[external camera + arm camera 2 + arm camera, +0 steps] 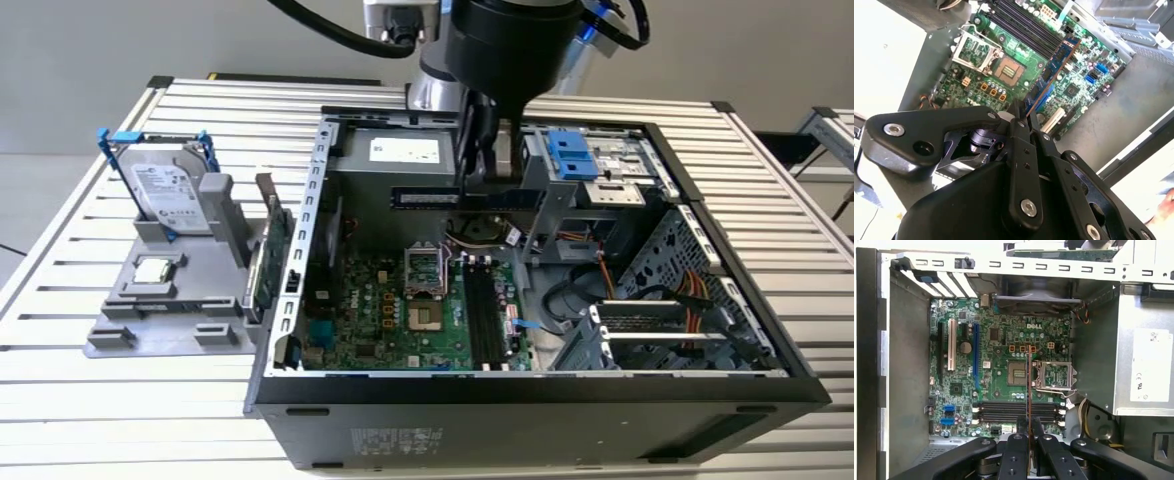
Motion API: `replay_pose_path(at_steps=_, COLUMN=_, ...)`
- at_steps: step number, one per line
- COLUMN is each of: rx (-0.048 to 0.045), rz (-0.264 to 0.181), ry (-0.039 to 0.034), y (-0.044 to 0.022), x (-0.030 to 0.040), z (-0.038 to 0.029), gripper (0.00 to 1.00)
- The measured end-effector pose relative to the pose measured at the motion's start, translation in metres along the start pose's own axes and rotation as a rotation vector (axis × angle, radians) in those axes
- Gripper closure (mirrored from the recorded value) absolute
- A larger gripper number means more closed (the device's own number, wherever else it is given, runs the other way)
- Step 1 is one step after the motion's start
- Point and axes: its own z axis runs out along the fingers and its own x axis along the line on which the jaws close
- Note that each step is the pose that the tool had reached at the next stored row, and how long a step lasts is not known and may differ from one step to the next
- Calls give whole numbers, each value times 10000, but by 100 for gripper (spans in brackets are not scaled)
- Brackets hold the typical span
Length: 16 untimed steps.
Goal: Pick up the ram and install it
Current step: 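Pick up the ram and move it above insertion slot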
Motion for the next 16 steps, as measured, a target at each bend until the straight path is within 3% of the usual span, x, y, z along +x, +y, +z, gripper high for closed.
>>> replay_pose_path(at_steps=3, rx=0, rz=9, ry=1, y=-30, x=-29, z=0, gripper=100)
replay_pose_path(at_steps=4, rx=1, rz=29, ry=0, y=-94, x=-75, z=0, gripper=100)
replay_pose_path(at_steps=16, rx=2, rz=105, ry=0, y=-209, x=-149, z=0, gripper=100)
